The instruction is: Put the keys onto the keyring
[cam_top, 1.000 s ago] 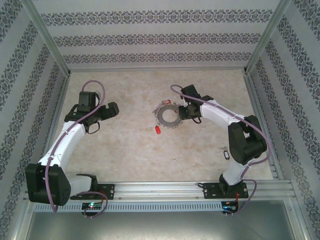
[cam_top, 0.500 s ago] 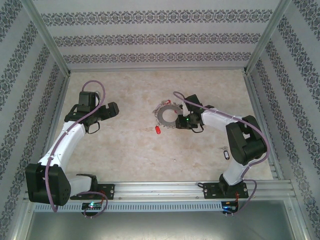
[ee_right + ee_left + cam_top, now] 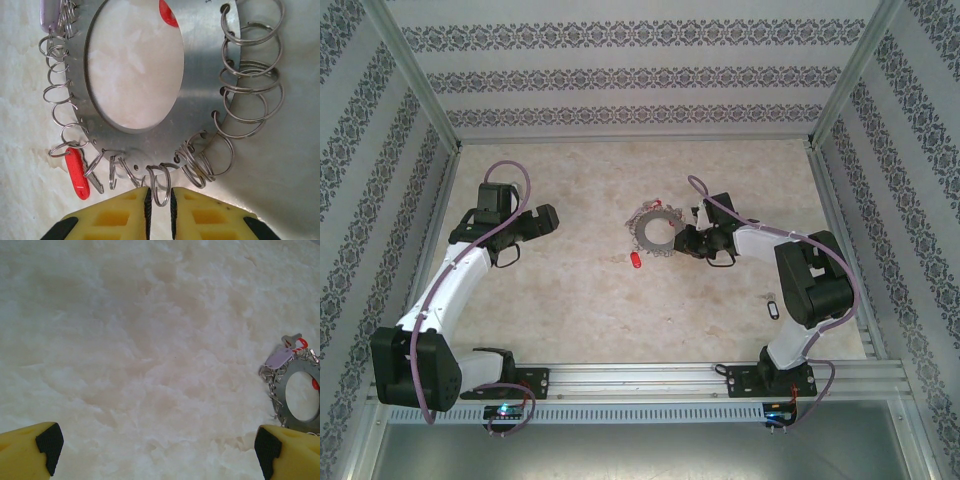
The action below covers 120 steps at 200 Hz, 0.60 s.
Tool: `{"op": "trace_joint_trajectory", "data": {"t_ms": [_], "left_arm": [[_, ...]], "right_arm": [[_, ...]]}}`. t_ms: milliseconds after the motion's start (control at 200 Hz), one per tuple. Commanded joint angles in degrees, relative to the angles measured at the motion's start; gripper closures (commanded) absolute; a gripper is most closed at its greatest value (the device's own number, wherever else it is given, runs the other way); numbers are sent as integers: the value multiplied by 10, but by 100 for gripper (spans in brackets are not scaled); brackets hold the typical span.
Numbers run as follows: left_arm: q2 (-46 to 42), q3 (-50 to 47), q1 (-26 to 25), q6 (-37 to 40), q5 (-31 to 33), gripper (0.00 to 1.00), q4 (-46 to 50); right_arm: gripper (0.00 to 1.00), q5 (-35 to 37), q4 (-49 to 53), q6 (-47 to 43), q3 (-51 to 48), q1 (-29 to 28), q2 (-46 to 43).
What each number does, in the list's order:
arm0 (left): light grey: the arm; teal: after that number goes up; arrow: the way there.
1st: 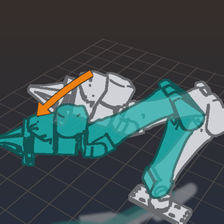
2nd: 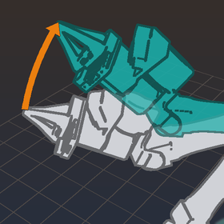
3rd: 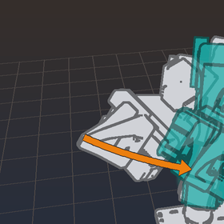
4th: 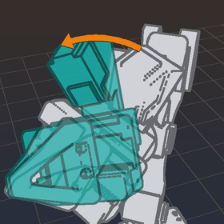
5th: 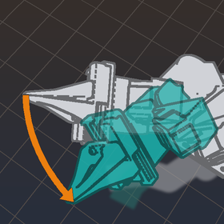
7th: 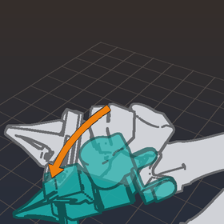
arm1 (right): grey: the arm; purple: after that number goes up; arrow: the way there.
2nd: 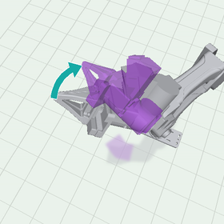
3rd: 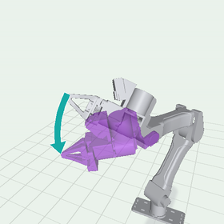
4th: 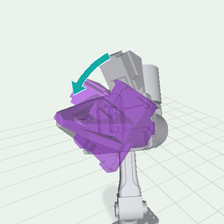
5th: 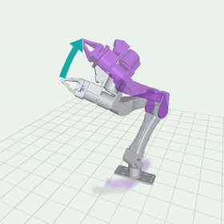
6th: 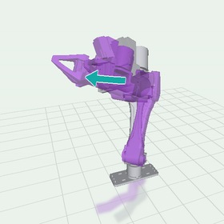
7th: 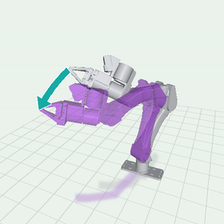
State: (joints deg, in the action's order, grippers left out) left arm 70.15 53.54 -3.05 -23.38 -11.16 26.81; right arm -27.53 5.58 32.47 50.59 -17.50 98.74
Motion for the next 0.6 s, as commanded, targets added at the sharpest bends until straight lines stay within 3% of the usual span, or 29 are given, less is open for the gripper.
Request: {"op": "trace_joint_trajectory", "data": {"t_ms": [0, 390, 595], "left_arm": [[3, 19, -6, 3, -18, 1, 13], [-5, 14, -6, -4, -23, 1, 5], [-13, 12, -6, -5, -18, 1, 9]], "right_arm": [[80, -4, -17, 19, -13, -8, -5], [80, 62, -22, 57, -50, -51, -85], [80, 63, -29, 66, -35, -52, -58]]}}
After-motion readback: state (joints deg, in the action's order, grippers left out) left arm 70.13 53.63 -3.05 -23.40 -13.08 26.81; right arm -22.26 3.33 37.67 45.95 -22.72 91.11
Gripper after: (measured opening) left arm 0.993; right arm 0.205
